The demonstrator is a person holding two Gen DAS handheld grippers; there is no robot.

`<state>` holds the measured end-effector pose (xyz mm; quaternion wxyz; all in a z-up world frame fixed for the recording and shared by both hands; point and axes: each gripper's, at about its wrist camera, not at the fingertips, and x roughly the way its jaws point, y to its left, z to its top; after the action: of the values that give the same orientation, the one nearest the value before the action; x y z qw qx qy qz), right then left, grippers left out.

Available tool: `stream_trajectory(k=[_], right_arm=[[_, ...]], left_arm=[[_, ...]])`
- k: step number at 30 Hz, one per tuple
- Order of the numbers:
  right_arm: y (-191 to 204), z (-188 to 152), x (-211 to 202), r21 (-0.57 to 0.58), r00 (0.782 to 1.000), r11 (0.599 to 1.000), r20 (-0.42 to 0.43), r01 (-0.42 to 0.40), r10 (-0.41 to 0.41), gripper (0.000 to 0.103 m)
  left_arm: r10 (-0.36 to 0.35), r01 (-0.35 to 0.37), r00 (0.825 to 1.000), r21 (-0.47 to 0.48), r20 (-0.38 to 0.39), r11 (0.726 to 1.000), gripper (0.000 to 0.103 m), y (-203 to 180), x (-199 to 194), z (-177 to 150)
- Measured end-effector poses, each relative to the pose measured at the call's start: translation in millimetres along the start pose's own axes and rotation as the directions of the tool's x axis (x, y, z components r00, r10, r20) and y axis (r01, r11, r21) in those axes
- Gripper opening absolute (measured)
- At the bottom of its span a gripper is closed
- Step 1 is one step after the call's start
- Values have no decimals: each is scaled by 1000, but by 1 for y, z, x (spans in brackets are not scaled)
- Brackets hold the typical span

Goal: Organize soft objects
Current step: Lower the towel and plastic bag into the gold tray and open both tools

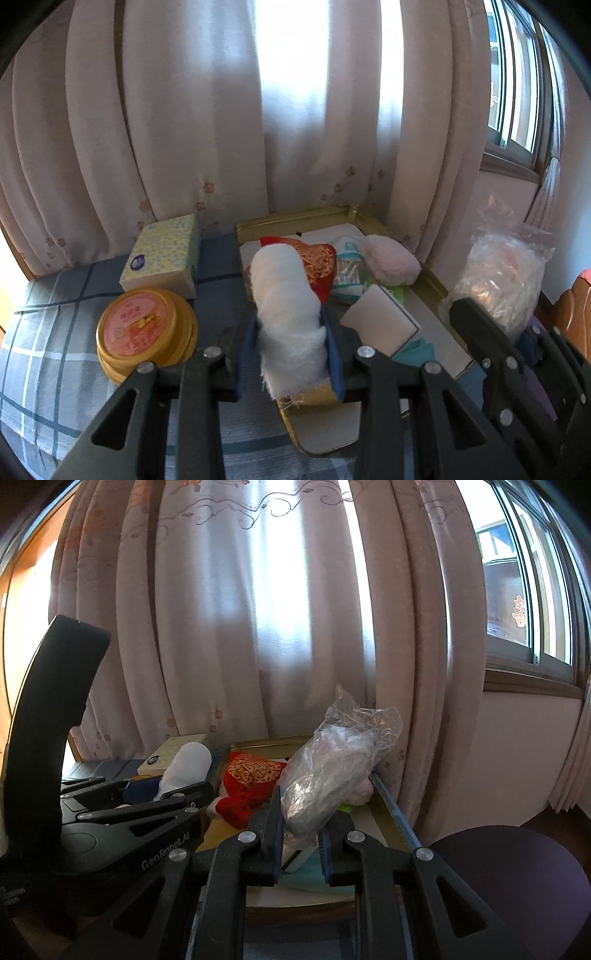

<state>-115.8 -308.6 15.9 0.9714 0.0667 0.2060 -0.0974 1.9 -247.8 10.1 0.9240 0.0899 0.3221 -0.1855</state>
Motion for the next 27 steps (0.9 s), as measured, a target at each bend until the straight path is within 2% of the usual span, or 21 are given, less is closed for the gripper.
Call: stream_trajectory(k=[15, 27], right_arm=[[-14, 19, 15, -63, 998, 996, 27, 62, -60, 18], [-26, 37, 47, -67, 998, 996, -2, 55, -55, 18]], left_arm=[[-14, 14, 1000, -5, 26, 1000, 33, -10, 12, 26], [-17, 17, 1000, -20, 16, 1000, 33, -17, 40, 46]])
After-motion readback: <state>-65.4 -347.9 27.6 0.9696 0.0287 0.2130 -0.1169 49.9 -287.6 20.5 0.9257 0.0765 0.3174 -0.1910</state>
